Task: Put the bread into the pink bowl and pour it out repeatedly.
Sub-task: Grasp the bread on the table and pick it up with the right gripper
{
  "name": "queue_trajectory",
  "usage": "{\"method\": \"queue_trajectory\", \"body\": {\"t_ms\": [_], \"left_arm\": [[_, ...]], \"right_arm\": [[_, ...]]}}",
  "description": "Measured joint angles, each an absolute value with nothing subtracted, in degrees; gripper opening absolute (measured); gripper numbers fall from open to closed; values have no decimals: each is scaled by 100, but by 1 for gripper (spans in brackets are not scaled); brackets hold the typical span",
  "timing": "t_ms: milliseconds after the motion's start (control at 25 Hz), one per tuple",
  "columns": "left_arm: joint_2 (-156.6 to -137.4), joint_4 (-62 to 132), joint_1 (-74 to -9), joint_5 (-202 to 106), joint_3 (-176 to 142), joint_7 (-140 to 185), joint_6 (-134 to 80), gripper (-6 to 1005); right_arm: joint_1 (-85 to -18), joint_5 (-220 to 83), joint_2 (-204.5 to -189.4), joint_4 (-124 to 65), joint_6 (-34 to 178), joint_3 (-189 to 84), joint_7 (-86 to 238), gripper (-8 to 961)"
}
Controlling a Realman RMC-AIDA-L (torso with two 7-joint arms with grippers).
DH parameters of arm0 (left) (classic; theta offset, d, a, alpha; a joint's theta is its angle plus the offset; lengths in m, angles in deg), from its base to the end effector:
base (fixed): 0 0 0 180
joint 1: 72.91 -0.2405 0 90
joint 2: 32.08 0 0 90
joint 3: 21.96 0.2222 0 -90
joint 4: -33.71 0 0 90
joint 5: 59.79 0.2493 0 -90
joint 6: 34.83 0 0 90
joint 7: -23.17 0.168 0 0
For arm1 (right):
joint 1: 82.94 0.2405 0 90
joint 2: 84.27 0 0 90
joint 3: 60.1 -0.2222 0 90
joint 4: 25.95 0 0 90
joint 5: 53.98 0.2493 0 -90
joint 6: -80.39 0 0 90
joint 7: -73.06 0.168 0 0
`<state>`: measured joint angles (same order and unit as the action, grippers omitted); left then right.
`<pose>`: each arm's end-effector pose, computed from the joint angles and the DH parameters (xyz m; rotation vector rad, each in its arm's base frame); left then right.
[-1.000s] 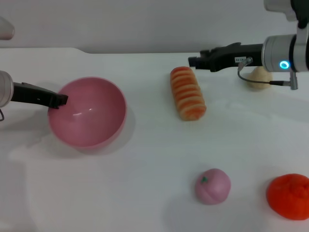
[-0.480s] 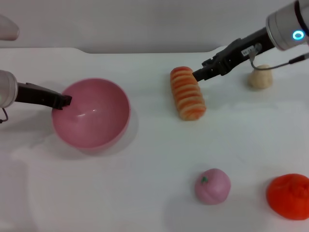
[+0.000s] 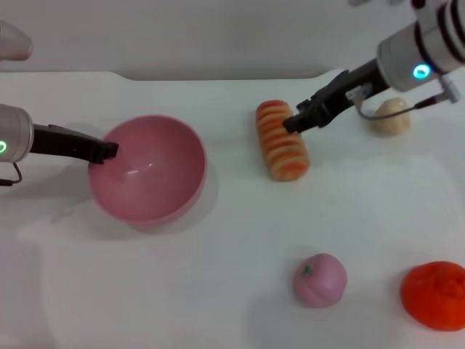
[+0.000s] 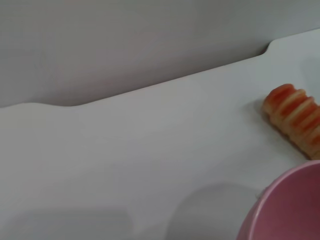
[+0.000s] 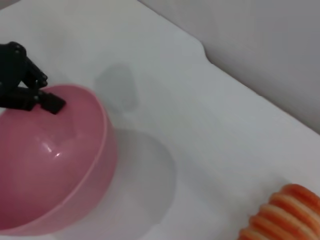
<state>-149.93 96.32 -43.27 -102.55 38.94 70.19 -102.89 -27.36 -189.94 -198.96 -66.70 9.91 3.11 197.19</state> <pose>-0.2435 0.4234 0.0370 -2.3255 -1.0958 -0.0196 0.1357 0.4645 -0.0229 -2.7077 0.7470 -0.1127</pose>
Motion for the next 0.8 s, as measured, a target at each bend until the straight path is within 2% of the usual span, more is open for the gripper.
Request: {"method": "queue_trajectory", "body": {"t_ms": [240, 720, 800], "left_arm": [[-14994, 9623, -4241, -10291, 3912, 7019, -10276, 33], [-14994, 9534, -4110, -10290, 3977, 7018, -10155, 34], [-14994, 9488, -4089, -10289, 3976, 7018, -10145, 34]], "right_arm": [[-2925, -18994, -20203, -6532, 1486, 311, 19414, 622], [-2901, -18975, -20287, -6119, 2335, 464, 19442, 631], [-2898, -18957, -20307, -6014, 2459, 466, 19443, 666]]}}
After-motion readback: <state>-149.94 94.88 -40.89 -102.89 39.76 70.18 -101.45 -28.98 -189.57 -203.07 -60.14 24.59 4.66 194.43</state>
